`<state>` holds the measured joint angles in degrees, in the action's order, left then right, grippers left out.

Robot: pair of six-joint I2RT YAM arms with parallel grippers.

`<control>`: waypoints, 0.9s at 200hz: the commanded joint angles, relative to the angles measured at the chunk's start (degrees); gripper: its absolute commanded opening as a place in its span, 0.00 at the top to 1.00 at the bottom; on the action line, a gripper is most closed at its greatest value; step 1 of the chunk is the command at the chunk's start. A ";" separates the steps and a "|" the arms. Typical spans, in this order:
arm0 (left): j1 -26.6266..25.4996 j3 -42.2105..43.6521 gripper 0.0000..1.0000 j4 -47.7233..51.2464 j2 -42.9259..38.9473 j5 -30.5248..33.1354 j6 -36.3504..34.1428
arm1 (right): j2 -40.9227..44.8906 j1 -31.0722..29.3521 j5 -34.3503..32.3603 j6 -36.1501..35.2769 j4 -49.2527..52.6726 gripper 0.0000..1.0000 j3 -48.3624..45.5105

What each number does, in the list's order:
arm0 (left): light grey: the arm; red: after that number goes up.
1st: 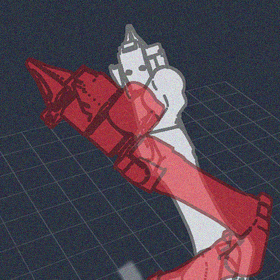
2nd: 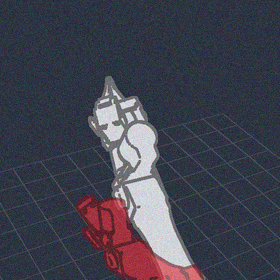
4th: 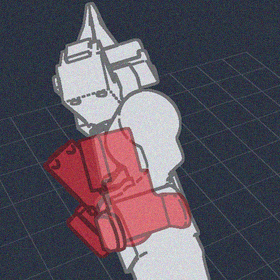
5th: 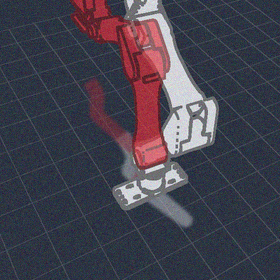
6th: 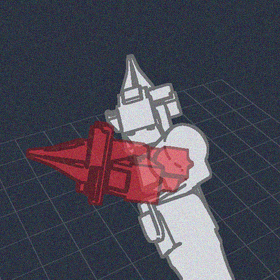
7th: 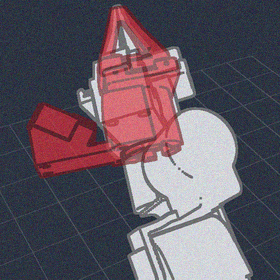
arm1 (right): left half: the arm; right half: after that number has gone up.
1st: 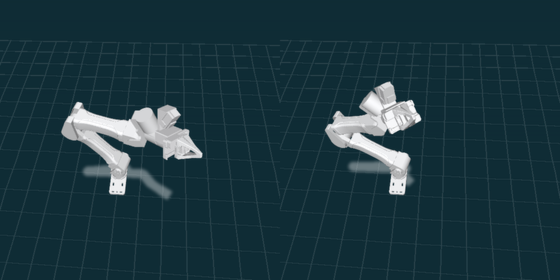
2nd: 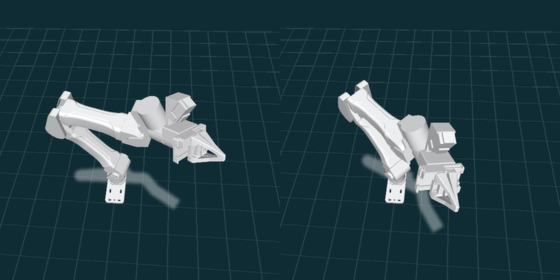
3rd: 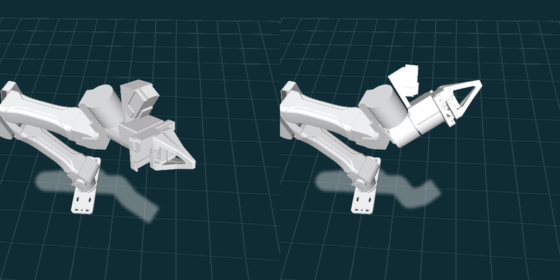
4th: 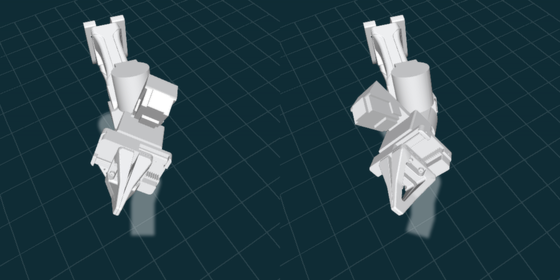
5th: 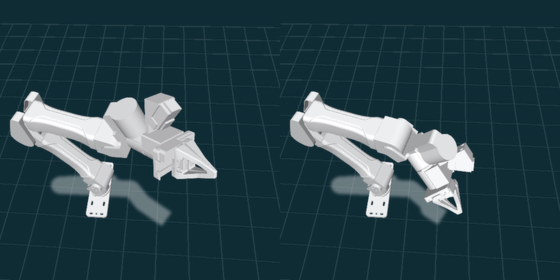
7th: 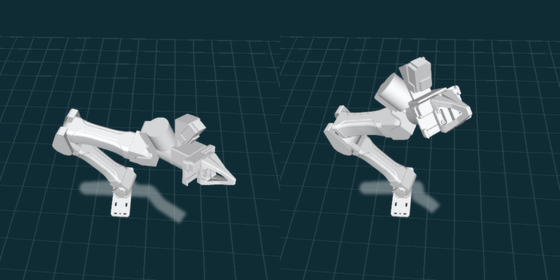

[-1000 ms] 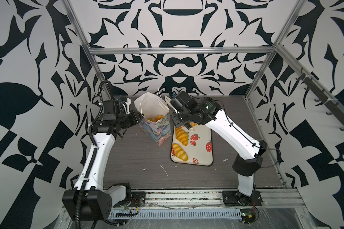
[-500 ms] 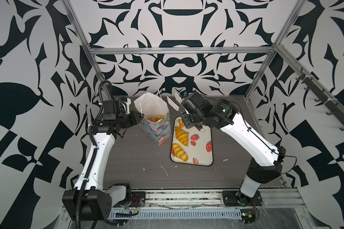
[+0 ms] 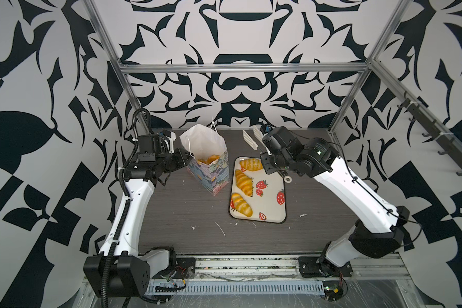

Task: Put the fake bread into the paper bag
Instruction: 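Lift the empty right tongs out of the bag and back over the tray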

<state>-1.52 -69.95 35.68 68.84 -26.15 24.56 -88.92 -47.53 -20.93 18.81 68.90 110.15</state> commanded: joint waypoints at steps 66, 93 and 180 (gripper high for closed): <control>-0.15 0.34 0.75 0.79 -0.94 -0.32 -0.43 | 4.72 4.15 4.48 2.75 -6.27 0.57 -12.12; -0.15 0.43 0.75 0.86 -1.05 -0.33 -0.45 | 4.73 4.34 5.36 3.26 -7.07 0.57 -14.64; -0.15 0.52 0.76 0.83 -1.09 -0.39 -0.43 | 3.89 4.46 9.28 5.48 -10.15 0.56 -22.58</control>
<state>-1.52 -69.93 35.66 68.82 -26.15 24.56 -86.39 -43.20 -12.49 22.74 61.45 88.27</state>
